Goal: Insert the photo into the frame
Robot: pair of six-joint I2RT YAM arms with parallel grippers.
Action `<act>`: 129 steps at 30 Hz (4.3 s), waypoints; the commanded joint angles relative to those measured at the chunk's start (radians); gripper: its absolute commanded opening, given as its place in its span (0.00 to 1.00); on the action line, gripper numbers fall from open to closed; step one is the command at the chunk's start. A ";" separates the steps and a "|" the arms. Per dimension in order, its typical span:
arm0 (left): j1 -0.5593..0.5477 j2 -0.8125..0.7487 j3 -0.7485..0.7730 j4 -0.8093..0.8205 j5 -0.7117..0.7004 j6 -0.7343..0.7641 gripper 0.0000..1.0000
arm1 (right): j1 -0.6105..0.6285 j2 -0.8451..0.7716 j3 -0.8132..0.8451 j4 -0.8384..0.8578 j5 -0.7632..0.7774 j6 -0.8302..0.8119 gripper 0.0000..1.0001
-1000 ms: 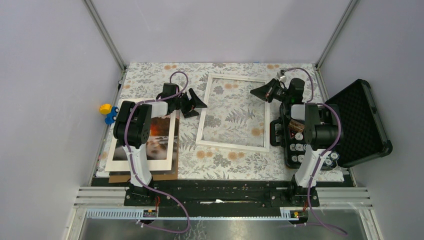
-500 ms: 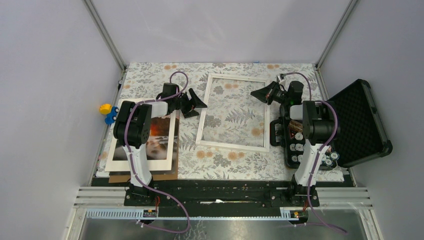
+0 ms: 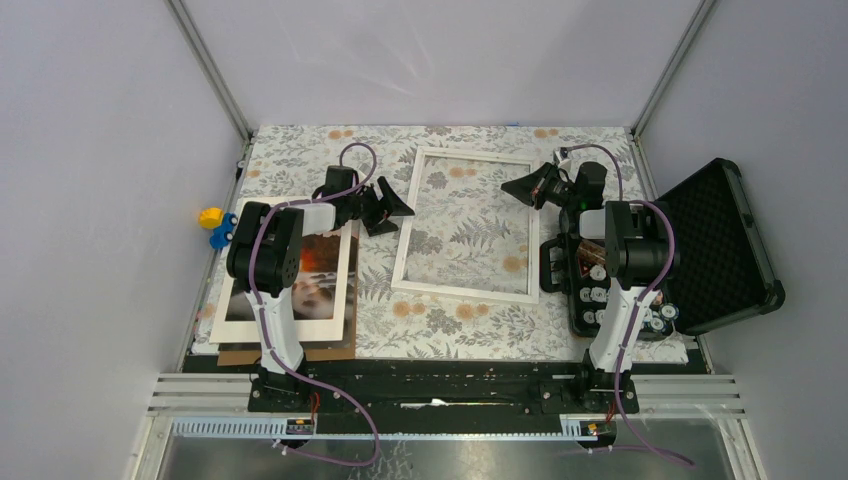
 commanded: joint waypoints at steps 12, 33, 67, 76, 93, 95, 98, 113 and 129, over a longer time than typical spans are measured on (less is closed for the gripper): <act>0.003 0.016 0.019 0.000 -0.021 0.022 0.80 | 0.004 -0.060 0.056 -0.073 0.054 -0.119 0.00; 0.002 0.020 0.019 0.002 -0.020 0.020 0.81 | 0.004 -0.062 0.024 -0.113 0.092 -0.165 0.00; 0.003 0.027 0.014 0.018 -0.008 0.007 0.80 | 0.006 -0.084 -0.019 -0.124 0.113 -0.184 0.00; 0.001 0.025 0.016 0.017 -0.008 0.008 0.80 | 0.010 -0.080 -0.036 -0.121 0.118 -0.182 0.00; 0.002 0.027 0.019 0.017 -0.005 0.007 0.80 | 0.010 -0.033 0.003 -0.222 0.133 -0.218 0.00; 0.001 0.026 0.019 0.017 -0.004 0.007 0.80 | 0.009 -0.023 0.016 -0.232 0.131 -0.221 0.00; 0.002 0.024 0.019 0.017 -0.003 0.007 0.80 | 0.010 -0.005 0.043 -0.260 0.109 -0.228 0.00; 0.002 0.024 0.022 0.017 0.000 0.005 0.80 | 0.011 0.000 0.155 -0.557 0.059 -0.311 0.22; 0.000 0.027 0.017 0.032 0.009 -0.005 0.80 | 0.021 0.036 0.254 -0.829 0.059 -0.430 0.00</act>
